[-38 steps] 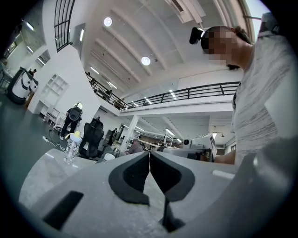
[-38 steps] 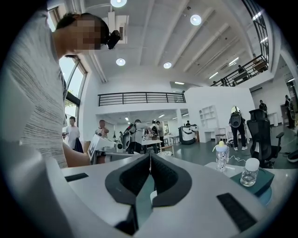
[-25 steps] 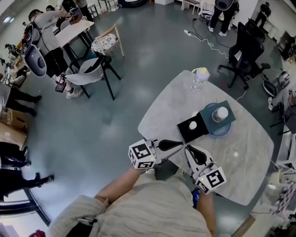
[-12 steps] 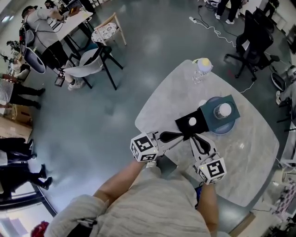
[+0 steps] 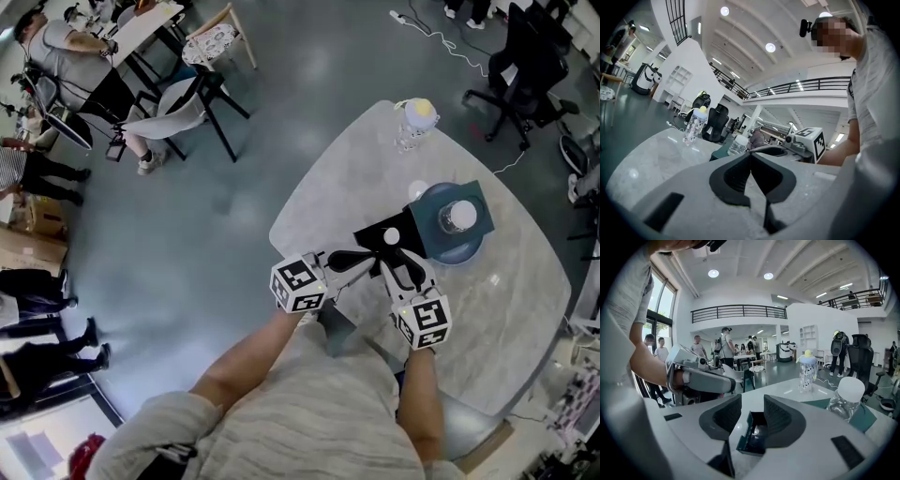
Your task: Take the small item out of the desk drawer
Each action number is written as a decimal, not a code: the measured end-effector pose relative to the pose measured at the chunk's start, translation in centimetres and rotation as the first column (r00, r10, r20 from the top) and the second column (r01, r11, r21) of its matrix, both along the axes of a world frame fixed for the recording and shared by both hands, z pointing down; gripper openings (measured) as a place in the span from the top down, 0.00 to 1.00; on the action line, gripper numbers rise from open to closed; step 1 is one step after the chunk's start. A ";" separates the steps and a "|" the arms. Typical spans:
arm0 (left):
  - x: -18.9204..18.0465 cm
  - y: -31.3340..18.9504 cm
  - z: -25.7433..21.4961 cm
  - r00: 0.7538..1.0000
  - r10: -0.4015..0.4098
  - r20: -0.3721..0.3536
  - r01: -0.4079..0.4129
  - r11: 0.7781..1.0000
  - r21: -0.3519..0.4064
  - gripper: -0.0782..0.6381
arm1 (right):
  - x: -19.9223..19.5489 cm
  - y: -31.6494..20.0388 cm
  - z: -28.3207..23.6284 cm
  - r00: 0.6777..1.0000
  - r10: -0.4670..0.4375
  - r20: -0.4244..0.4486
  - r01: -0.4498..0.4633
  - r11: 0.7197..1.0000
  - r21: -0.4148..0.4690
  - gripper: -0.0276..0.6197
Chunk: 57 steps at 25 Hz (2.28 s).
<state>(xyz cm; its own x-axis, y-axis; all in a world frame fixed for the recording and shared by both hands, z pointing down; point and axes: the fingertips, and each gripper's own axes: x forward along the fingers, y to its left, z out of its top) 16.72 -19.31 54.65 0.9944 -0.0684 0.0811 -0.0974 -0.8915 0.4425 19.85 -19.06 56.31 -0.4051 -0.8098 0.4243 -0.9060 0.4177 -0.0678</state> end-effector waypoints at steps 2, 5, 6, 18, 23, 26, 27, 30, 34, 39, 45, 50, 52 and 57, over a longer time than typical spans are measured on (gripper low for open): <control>0.1 -0.2 0.5 1.000 -0.006 0.008 0.006 1.000 -0.011 0.87 | 0.2 -0.5 1.1 1.000 0.009 -0.020 -0.010 1.000 -0.025 0.77; 0.1 -0.5 1.2 1.000 -0.017 0.020 0.017 0.999 -0.028 0.87 | 0.8 -1.2 2.6 0.998 0.024 -0.053 -0.027 0.998 -0.056 0.73; 0.1 -0.5 1.4 1.000 -0.020 0.023 0.020 0.999 -0.033 0.87 | 1.0 -1.4 2.9 0.998 0.027 -0.064 -0.031 0.997 -0.065 0.72; 0.6 -0.8 3.1 0.999 -0.027 0.045 0.030 0.997 -0.068 0.87 | 2.8 -3.4 7.6 0.984 0.067 -0.164 -0.098 0.977 -0.190 0.68; 0.5 -0.6 3.6 0.998 -0.026 0.054 0.030 0.997 -0.077 0.87 | 3.5 -3.7 9.4 0.978 0.090 -0.188 -0.136 0.958 -0.250 0.67; 0.4 -0.5 3.7 0.998 -0.024 0.057 0.028 0.996 -0.083 0.87 | 3.6 -4.1 10.0 0.976 0.090 -0.198 -0.142 0.954 -0.265 0.67; 0.4 -0.5 3.7 0.998 -0.024 0.058 0.029 0.996 -0.085 0.87 | 3.6 -4.2 10.2 0.975 0.087 -0.204 -0.142 0.952 -0.271 0.67; 0.4 -0.6 3.9 0.998 -0.024 0.060 0.029 0.996 -0.088 0.87 | 3.7 -4.5 10.9 0.972 0.076 -0.221 -0.140 0.947 -0.289 0.67; 0.3 -0.8 3.9 0.998 -0.026 0.058 0.031 0.995 -0.090 0.87 | 3.7 -4.8 11.9 0.964 0.059 -0.260 -0.143 0.937 -0.317 0.67; 0.1 -1.2 4.0 0.998 -0.030 0.057 0.035 0.995 -0.093 0.87 | 3.6 -5.4 12.8 0.955 0.035 -0.296 -0.140 0.930 -0.341 0.67; -0.2 -1.6 3.8 0.998 -0.035 0.053 0.040 0.995 -0.092 0.87 | 3.8 -5.8 13.2 0.944 0.047 -0.327 -0.170 0.918 -0.359 0.67; -0.5 -1.8 3.8 0.998 -0.041 0.049 0.045 0.995 -0.094 0.87 | 4.0 -5.7 13.4 0.934 0.045 -0.354 -0.186 0.908 -0.375 0.68; -0.7 -1.7 3.7 0.998 -0.039 0.047 0.044 0.995 -0.095 0.87 | 3.9 -5.7 13.3 0.933 0.044 -0.358 -0.188 0.907 -0.377 0.68; -1.1 -1.7 3.5 0.998 -0.042 0.045 0.046 0.995 -0.093 0.87 | 3.9 -5.5 13.3 0.940 0.044 -0.339 -0.176 0.911 -0.373 0.69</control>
